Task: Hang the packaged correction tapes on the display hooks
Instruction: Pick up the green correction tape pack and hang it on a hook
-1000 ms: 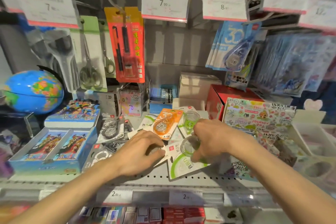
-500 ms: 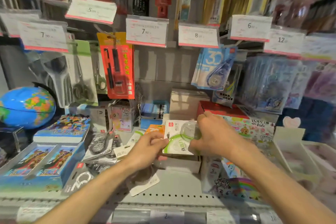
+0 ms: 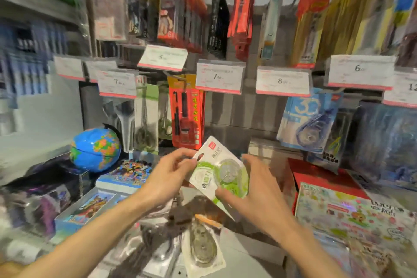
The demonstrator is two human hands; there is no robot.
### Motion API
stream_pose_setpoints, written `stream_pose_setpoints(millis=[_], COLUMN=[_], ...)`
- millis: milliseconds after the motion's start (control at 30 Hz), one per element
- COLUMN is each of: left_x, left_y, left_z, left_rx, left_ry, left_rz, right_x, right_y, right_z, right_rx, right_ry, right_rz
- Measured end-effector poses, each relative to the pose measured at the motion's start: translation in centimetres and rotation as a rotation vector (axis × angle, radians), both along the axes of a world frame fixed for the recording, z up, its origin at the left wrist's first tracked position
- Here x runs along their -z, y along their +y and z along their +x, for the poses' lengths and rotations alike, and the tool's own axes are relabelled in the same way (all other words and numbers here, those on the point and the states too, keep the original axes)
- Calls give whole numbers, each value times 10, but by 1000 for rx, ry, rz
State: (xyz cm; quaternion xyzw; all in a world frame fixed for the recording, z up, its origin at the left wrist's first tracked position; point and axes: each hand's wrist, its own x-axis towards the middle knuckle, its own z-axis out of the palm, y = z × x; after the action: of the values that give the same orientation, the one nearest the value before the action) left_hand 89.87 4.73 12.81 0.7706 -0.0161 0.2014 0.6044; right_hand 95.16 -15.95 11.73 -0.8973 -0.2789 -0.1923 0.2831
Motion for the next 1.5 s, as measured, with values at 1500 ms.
stream_pose_setpoints(millis=[1500], left_x=[-100], left_y=[23], left_z=[11], left_rx=[-19], left_ry=[-552], left_rz=[556], right_x=[-67], right_y=[15], right_z=[-3], right_rx=[-108], right_ry=[143], right_rz=[813])
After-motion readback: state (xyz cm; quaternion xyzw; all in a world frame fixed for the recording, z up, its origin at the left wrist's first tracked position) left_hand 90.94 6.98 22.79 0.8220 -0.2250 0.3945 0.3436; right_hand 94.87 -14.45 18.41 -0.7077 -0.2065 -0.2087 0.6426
